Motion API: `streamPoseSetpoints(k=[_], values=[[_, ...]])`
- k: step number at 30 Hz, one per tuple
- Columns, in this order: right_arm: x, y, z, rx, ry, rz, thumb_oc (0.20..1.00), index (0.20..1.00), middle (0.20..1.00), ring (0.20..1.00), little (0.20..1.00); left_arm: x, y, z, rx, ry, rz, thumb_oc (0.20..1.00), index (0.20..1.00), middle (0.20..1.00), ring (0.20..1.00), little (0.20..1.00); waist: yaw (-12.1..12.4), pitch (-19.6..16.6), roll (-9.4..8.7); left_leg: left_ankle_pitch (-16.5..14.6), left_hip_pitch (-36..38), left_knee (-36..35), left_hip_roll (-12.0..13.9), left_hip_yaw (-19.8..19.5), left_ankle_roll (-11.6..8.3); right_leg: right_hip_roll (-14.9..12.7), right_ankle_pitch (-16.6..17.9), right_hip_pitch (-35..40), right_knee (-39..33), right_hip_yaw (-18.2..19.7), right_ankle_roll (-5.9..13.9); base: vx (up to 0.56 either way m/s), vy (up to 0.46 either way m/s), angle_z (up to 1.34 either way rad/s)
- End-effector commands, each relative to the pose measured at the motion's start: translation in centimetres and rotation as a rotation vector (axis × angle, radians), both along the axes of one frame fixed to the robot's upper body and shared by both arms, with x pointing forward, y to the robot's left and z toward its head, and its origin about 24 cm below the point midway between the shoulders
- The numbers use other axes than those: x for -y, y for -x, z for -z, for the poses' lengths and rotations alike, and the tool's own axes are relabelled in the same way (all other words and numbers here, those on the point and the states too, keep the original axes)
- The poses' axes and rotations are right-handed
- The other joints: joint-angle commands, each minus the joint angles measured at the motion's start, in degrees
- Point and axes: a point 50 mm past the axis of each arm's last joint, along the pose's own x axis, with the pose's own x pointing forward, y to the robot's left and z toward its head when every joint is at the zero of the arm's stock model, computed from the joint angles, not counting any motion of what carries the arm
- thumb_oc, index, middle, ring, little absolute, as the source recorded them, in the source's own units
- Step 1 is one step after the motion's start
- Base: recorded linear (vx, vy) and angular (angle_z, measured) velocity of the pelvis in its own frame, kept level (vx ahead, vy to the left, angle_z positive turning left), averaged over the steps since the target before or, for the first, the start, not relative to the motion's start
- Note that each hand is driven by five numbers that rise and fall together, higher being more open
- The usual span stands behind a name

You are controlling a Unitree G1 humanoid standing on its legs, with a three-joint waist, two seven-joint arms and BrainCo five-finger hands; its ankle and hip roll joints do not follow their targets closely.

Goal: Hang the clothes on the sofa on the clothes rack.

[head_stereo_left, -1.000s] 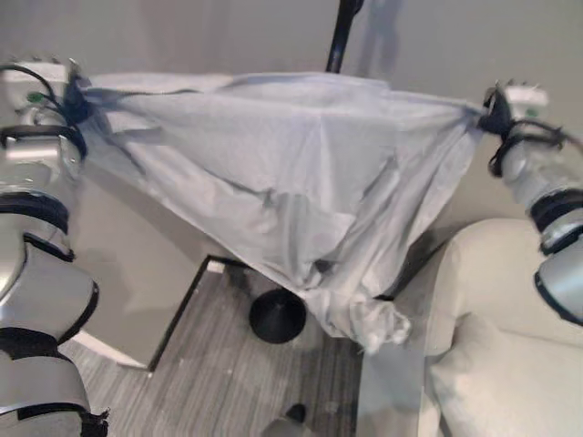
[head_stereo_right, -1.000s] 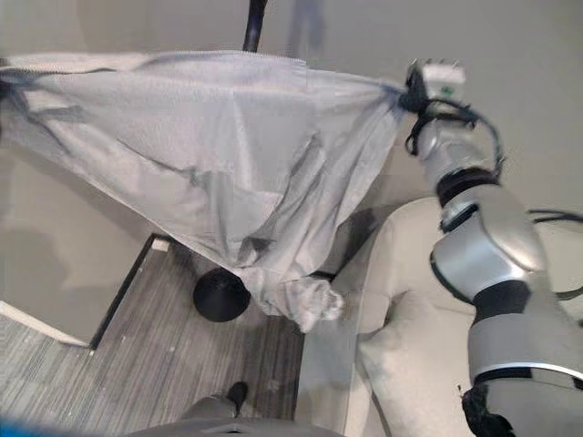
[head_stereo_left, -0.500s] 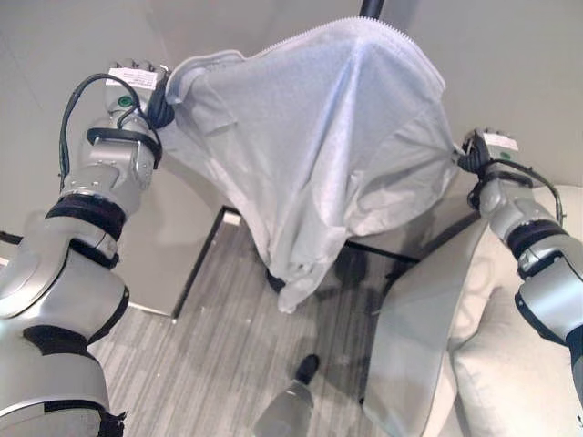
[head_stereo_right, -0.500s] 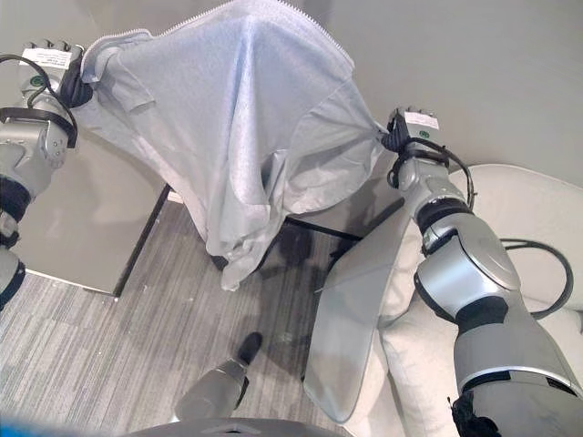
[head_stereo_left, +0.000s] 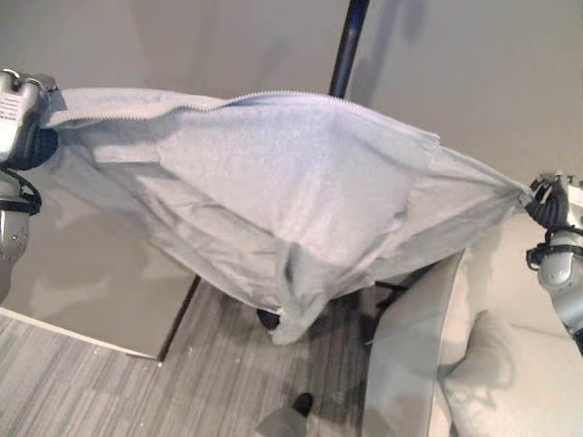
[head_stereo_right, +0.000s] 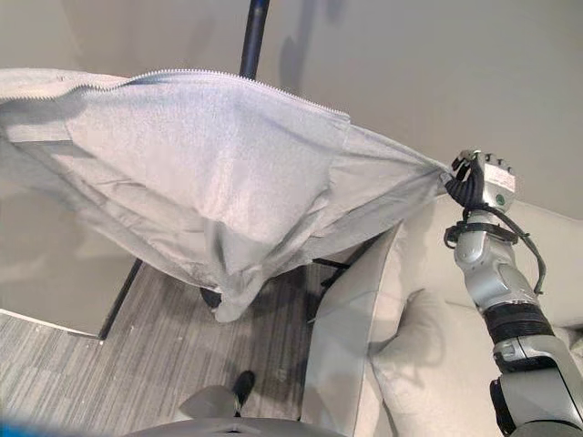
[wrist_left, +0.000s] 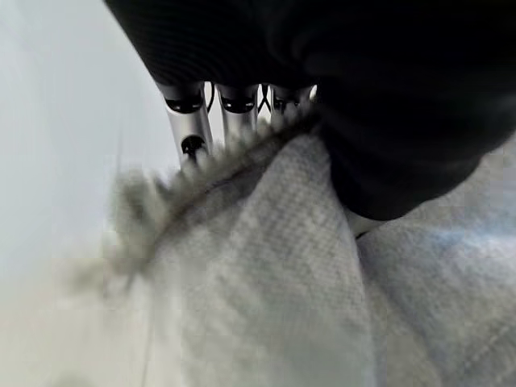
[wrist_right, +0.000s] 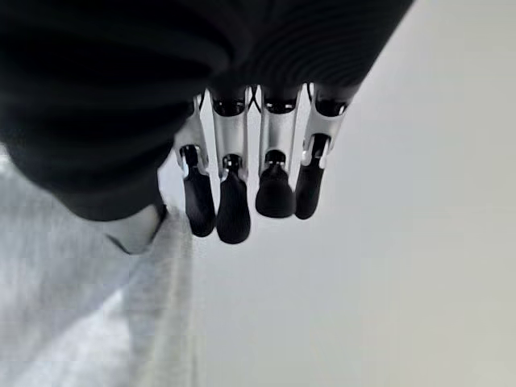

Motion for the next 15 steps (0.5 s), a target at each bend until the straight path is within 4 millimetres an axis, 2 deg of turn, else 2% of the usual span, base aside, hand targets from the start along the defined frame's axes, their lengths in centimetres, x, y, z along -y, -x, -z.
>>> streamPoseSetpoints(k=[1,2,3,5,7,12,15], values=[[0.8,0.0,-7.4,0.237,0.149,0.055,0.200,0.200,0.200,0.200,0.200,-1.1,0.8,-1.9,0.147,-0.022,-0.066,0.200,0.200,0.200,0.200,0.200,0.2,-5.2,3.80,-1.8,4.2,-8.8,-1.0,-7.8,-6.32,-1.4,-5.4,1.0,2.2,-0.4,1.91,0.05,0.078,-0.11],[0.4,0.2,-8.4,0.278,0.178,0.043,0.200,0.200,0.200,0.200,0.200,-0.5,1.0,-2.7,0.159,-0.070,-0.054,0.200,0.200,0.200,0.200,0.200,0.0,-6.5,3.76,-1.8,4.9,-8.8,-0.9,-6.9,-6.19,0.6,-9.5,1.9,0.5,-0.3,1.93,0.05,0.074,-0.14],[0.4,0.3,-8.3,0.278,0.178,0.043,0.200,0.200,0.200,0.200,0.200,-0.5,1.1,-2.7,0.158,-0.071,-0.054,0.200,0.200,0.200,0.200,0.200,0.0,-6.5,3.71,-2.0,4.9,-8.8,-0.8,-6.9,-6.24,0.7,-9.8,1.9,0.6,-0.3,1.83,0.07,0.059,-0.21],[0.1,0.6,-9.1,0.302,0.205,0.024,0.200,0.200,0.200,0.200,0.200,-0.3,1.1,-3.4,0.150,-0.113,-0.055,0.200,0.200,0.200,0.200,0.200,-0.6,-7.6,3.99,-2.3,5.8,-8.8,-0.3,-6.5,-6.28,4.1,-16.0,1.8,-1.5,0.1,1.52,0.07,0.038,-0.15],[0.0,0.7,-9.8,0.325,0.220,0.021,0.200,0.200,0.200,0.200,0.200,0.2,0.9,-4.1,0.146,-0.136,-0.036,0.200,0.200,0.200,0.200,0.200,-1.8,-8.0,4.03,-2.6,7.0,-8.8,-0.1,-6.5,-6.42,7.8,-18.3,-0.2,-3.3,0.9,1.50,0.07,0.033,-0.06],[0.4,0.4,-11.0,0.331,0.254,0.038,0.200,0.200,0.200,0.200,0.200,0.7,-0.8,-4.9,0.145,-0.123,-0.017,0.200,0.200,0.200,0.200,0.200,-6.6,-6.9,4.86,-3.3,11.3,-8.8,-0.9,-7.8,-6.43,14.8,-15.0,-6.3,-5.4,2.9,1.37,0.10,0.004,0.30],[1.0,0.5,-12.0,0.355,0.267,0.075,0.200,0.200,0.200,0.200,0.200,0.9,-2.2,-5.1,0.143,-0.106,-0.024,0.200,0.200,0.200,0.200,0.200,-9.6,-6.4,5.09,-4.0,14.1,-8.8,-2.8,-9.1,-6.14,18.6,-11.6,-9.4,-6.4,3.4,1.68,0.16,0.062,0.38]])
